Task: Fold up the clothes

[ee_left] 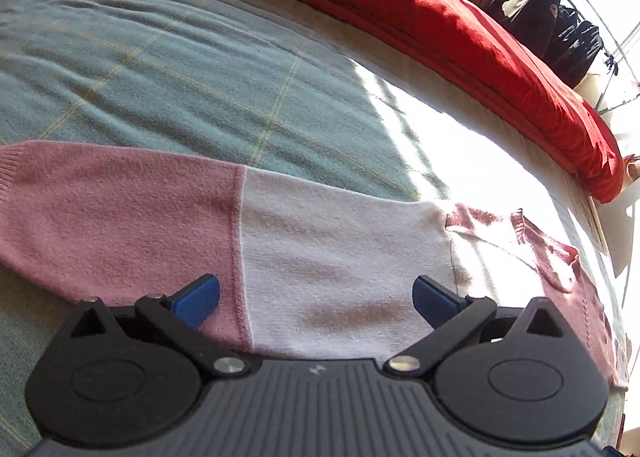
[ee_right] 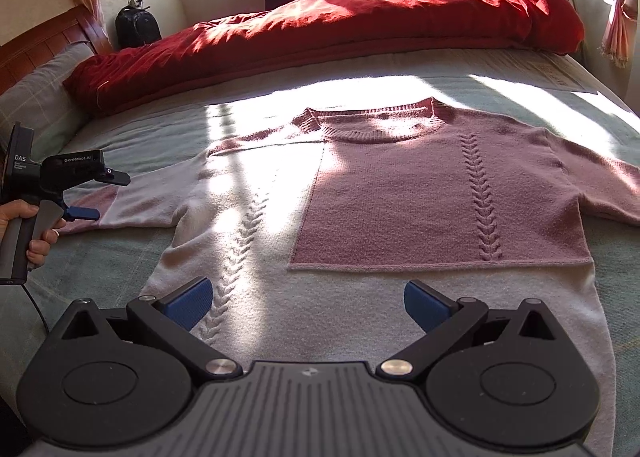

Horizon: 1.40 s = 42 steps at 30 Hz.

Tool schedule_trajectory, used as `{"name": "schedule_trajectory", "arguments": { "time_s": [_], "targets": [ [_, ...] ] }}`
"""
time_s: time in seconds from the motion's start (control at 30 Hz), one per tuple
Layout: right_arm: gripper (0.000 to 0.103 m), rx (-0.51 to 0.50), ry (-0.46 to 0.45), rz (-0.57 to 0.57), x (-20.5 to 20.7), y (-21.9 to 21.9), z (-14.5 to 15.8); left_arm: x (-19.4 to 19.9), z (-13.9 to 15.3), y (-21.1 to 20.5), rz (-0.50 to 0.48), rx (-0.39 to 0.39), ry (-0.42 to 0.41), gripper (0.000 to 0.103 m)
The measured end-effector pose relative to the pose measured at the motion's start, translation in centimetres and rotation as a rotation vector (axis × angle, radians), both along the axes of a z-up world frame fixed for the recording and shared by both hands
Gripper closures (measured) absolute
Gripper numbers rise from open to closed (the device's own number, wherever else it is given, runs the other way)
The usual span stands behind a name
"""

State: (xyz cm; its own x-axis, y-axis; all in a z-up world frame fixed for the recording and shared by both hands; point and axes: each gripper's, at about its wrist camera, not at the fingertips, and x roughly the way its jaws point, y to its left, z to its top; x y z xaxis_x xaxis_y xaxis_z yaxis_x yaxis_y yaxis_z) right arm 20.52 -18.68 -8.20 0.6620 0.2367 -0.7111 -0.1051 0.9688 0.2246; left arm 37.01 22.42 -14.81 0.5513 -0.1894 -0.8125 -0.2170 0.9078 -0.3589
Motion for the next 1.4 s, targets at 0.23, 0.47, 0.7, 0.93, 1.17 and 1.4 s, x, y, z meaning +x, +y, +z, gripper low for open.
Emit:
{"name": "schedule_trajectory", "arguments": {
  "time_s": [0.23,0.47,0.7,0.93,1.17,1.4],
  "targets": [
    [0.000,0.030,0.007,-0.028,0.0,-1.2,-0.4,-0.5,1.7,-2.0,-0.016,-0.059,-0.012,0.001],
    [0.000,0.030,0.019,-0.012,-0.2,-1.2,-0.6,0.1,0.5,-6.5,-0.126,-0.093,0.003,0.001],
    [0.000,0.033,0.034,-0.038,0.0,-2.2,-1.2,-1.5,0.6,-6.4,-0.104,-0.145,0.026,0.001],
    [0.000,0.044,0.048,-0.023,-0.2,-1.9,-1.5,-2.4,2.5,-12.1,-0.255,-0.276,-0.013,0.001],
    [0.000,0.053,0.051,-0.027,-0.2,-2.2,-1.5,-1.7,-0.2,-16.4,-0.327,-0.264,0.042,0.001],
    [0.000,0.062,0.060,-0.037,-0.4,-2.8,-1.8,-0.9,0.1,-16.0,-0.265,-0.288,0.007,0.001]
  ]
}}
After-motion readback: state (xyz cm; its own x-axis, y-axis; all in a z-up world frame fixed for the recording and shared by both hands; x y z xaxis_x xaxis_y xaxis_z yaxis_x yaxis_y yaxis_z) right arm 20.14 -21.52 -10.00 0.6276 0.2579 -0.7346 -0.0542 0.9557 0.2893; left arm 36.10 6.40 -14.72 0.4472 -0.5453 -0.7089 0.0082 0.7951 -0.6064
